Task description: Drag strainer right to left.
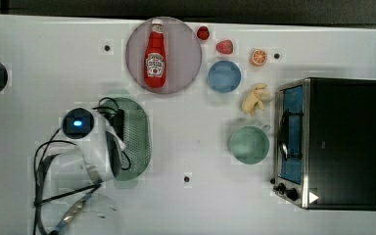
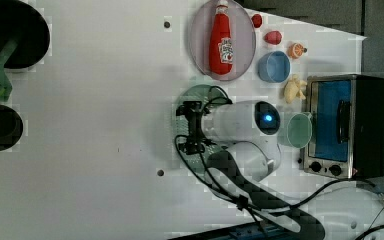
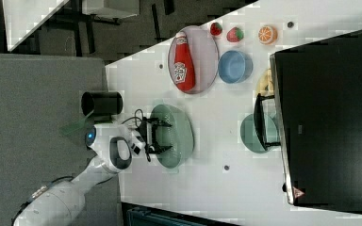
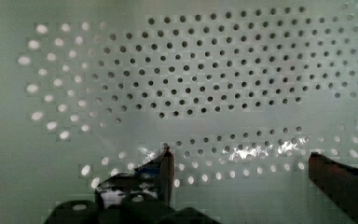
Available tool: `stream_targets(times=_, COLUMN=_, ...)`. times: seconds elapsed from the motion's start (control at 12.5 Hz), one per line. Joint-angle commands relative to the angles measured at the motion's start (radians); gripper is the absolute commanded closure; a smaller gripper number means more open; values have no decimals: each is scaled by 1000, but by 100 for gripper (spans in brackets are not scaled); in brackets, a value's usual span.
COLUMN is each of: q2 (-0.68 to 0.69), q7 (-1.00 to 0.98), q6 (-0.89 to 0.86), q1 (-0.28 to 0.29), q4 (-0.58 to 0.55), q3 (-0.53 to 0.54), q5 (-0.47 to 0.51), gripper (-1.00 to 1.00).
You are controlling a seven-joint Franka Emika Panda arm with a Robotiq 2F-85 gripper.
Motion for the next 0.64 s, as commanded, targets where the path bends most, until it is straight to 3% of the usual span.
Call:
stream_targets(times=0.08, q2=24, q7=33, q6=12, q1=62, q4=59, q3=12, q5=33, gripper=-100)
stream_targets(times=0.64, q2=86, q7=118, q6=11, q1=136, q4=158, q3=12, q5=120, gripper=-100)
